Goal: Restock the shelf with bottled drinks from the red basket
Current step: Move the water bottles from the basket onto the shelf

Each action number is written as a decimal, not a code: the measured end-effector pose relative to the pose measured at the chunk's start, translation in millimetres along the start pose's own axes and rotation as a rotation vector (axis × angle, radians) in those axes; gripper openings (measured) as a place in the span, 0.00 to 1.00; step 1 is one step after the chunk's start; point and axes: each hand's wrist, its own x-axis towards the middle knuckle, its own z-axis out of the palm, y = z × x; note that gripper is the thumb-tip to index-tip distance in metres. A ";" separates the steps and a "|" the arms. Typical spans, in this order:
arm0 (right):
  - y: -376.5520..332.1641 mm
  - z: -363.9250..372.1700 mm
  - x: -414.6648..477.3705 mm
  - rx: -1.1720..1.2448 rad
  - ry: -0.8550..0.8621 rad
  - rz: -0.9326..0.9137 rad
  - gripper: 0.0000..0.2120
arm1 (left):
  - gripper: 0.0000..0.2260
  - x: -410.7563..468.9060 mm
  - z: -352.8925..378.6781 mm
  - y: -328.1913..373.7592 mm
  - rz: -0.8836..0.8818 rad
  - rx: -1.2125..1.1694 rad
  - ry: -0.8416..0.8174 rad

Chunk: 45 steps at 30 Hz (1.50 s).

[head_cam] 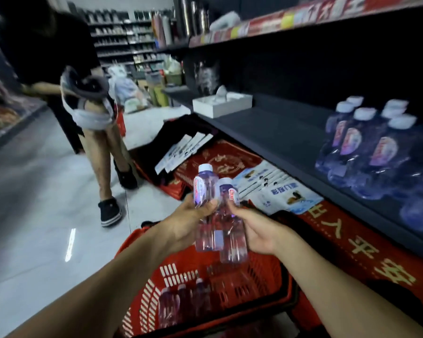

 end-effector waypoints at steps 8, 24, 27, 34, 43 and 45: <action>-49.6 -6.2 -56.3 -0.093 0.216 -0.377 0.29 | 0.21 -2.7 66.9 54.1 0.151 -0.040 0.016; -54.0 -62.9 -163.9 -0.515 1.173 -0.914 0.34 | 0.25 73.2 229.2 1.3 0.603 0.181 0.072; -43.5 -73.9 -181.8 -0.591 1.221 -0.863 0.34 | 0.25 80.9 248.9 -1.8 0.605 0.170 0.040; -21.3 -86.5 -187.0 -0.696 1.333 -0.699 0.37 | 0.25 117.8 254.1 -11.2 0.629 0.096 0.219; -56.3 -77.0 -123.3 -0.637 1.325 -0.789 0.39 | 0.21 191.2 233.7 12.2 0.658 0.102 0.199; -60.0 -78.3 -113.0 -0.622 1.353 -0.809 0.40 | 0.24 193.1 231.9 5.4 0.651 0.084 0.156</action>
